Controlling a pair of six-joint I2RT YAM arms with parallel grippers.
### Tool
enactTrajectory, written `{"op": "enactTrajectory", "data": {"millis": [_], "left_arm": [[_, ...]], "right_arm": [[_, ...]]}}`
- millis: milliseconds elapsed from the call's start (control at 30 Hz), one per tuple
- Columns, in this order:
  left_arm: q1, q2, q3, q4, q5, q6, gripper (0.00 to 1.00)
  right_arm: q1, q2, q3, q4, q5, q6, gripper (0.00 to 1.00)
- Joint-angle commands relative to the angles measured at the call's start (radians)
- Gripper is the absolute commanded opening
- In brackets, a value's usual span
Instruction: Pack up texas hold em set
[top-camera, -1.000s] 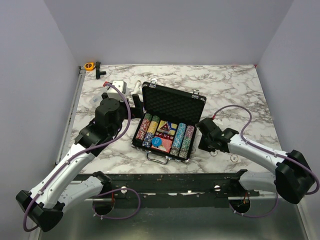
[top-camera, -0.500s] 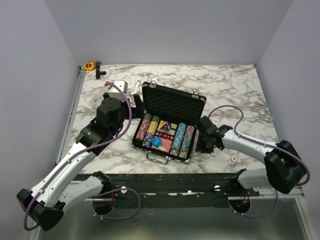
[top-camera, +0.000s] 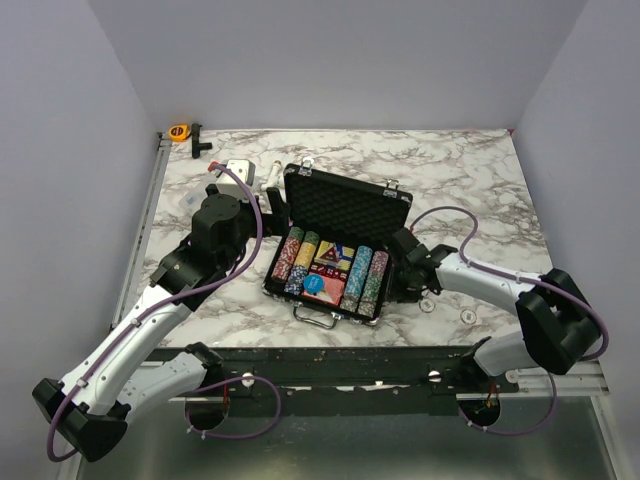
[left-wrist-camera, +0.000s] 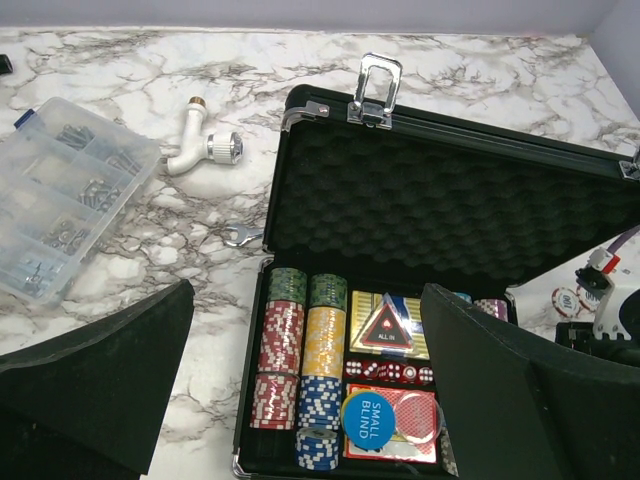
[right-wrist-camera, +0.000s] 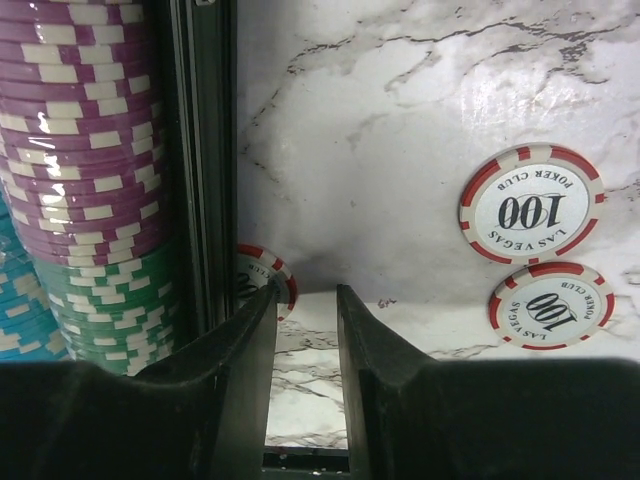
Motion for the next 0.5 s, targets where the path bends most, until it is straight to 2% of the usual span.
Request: {"op": "enactTrajectory", "data": {"millis": [0, 100, 300, 467], "left_arm": [[0.005, -0.017, 0.026, -0.011, 0.018, 0.001, 0.94], [0.005, -0.019, 0.027, -0.011, 0.020, 0.000, 0.94], [0.006, -0.022, 0.026, -0.012, 0.022, 0.001, 0.94], [0.005, -0.024, 0.028, -0.012, 0.021, 0.001, 0.94]], "right_arm": [[0.002, 0.053, 0.035, -0.066, 0.056, 0.007, 0.29], [0.002, 0.090, 0.051, -0.135, 0.107, 0.049, 0.17], [0.001, 0.095, 0.032, -0.169, 0.127, 0.093, 0.16], [0.001, 0.108, 0.044, -0.260, 0.204, 0.137, 0.16]]}}
